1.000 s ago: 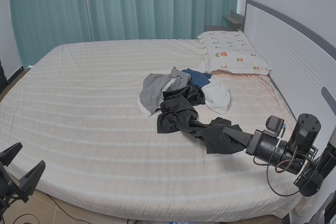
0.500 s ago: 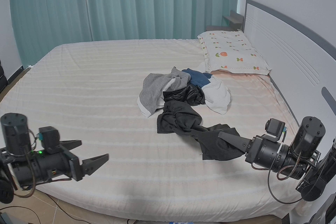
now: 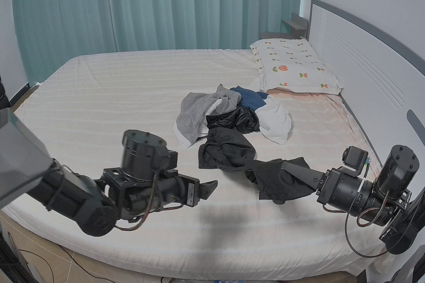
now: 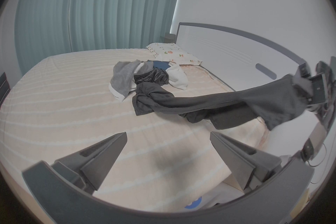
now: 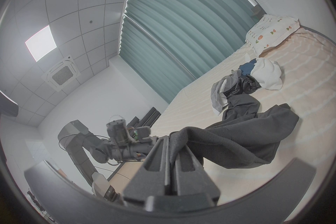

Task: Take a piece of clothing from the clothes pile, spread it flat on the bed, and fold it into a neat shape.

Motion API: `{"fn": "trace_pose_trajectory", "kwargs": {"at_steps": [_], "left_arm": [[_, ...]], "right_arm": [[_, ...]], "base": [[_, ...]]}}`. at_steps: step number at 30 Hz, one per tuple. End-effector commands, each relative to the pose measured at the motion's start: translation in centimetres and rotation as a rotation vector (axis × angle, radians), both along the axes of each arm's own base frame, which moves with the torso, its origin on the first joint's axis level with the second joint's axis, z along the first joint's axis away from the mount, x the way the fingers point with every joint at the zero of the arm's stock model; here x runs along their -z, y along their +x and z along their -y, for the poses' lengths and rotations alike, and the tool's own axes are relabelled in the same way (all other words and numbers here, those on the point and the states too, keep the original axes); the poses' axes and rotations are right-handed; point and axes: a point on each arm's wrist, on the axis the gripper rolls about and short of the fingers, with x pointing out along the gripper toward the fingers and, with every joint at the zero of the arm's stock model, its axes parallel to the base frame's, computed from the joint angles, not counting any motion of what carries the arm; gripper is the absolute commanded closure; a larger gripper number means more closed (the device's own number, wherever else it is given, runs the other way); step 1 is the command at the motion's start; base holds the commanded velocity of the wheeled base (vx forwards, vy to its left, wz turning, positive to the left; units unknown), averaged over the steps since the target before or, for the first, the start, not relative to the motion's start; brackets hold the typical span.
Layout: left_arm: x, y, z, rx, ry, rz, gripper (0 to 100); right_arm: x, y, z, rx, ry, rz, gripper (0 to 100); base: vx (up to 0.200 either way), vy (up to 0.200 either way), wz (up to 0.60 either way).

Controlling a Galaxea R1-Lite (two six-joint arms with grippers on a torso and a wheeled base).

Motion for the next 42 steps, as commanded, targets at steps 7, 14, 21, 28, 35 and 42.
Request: {"fn": "trace_pose_trajectory", "kwargs": {"at_steps": [7,14,21,28,35,42], "left_arm": [[5.3,3.2,3.9,-0.011,0.019,0.005,0],[6.6,4.9,4.7,-0.023,-0.008,0.035,0],[7.7,6.2,5.6,-0.028,-0.014,0.040,0],[8.3,8.2,5.9,-0.083,-0.083,0.041,0],[9.7,10.1,5.9,-0.160,-0.139,0.022,0],[11.1,11.8,6.1,-0.231,-0.157,0.030,0]], "right_arm": [[-0.1,-0.1,0.0,-0.003,0.004,0.009,100],[-0.5,-0.4,0.1,-0.007,0.013,0.024,100],[-1.2,-1.0,0.0,-0.024,0.025,0.056,100],[-3.1,-2.1,0.2,-0.043,0.071,0.131,100],[-4.7,-3.1,0.9,-0.045,0.113,0.193,100],[-5.2,-3.3,1.2,-0.040,0.125,0.212,100]], "base": [[0.000,0.000,0.00],[0.000,0.000,0.00],[0.000,0.000,0.00],[0.000,0.000,0.00],[0.000,0.000,0.00],[0.000,0.000,0.00]]}}
